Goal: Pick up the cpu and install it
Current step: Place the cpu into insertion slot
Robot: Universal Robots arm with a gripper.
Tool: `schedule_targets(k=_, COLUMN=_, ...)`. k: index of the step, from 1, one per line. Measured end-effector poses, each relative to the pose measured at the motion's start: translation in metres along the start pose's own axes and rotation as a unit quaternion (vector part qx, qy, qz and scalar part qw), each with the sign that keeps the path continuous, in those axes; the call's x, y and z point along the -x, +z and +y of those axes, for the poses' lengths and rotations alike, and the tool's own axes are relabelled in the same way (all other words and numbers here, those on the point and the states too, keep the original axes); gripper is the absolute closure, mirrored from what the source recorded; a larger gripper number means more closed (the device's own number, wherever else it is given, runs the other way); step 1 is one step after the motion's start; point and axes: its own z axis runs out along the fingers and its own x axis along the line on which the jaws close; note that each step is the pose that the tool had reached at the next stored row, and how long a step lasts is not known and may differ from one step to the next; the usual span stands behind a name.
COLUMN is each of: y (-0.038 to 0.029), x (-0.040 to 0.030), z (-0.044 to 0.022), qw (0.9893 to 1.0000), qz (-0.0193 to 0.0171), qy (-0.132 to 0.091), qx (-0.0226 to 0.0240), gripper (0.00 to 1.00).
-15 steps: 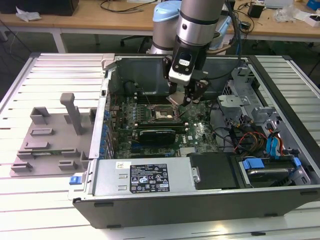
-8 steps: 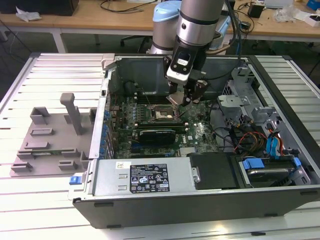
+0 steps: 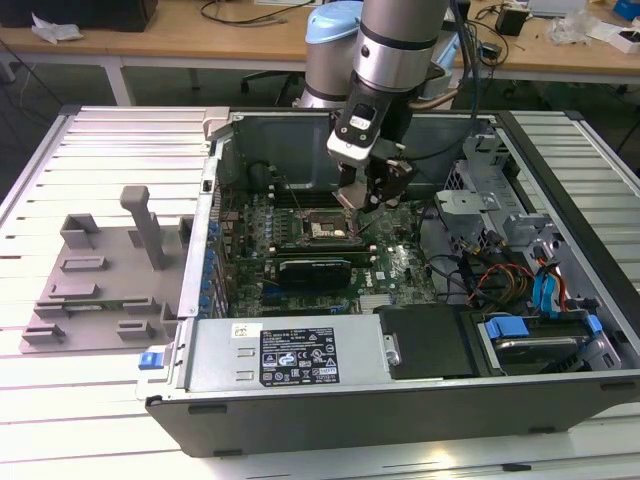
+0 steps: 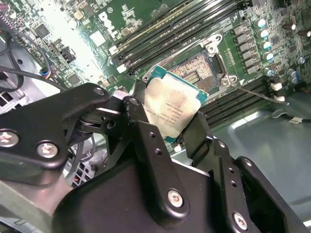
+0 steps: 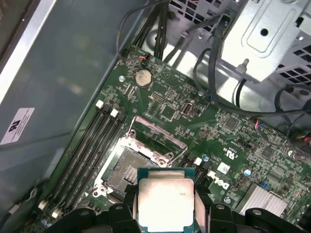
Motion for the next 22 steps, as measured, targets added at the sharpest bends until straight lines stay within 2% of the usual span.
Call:
schedule_targets(k=5, y=0.0, x=0.0, z=0.0, qw=0.9997, qz=0.0007, qy=0.026, qx=0.0009, gripper=0.45)
schedule_targets(k=9, y=0.0001, x=0.0, z=0.0, qw=0.9987, qz=0.0013, qy=0.05, qx=0.0017, gripper=0.45)
schedule_targets(k=17, y=0.0001, x=0.0001, z=0.0, qw=0.9954, qz=0.0018, qy=0.095, qx=0.003, gripper=0.45)
schedule_targets(k=22, y=0.0001, x=0.0, z=0.0, qw=0.993, qz=-0.0008, qy=0.118, qx=0.0024, gripper=0.45)
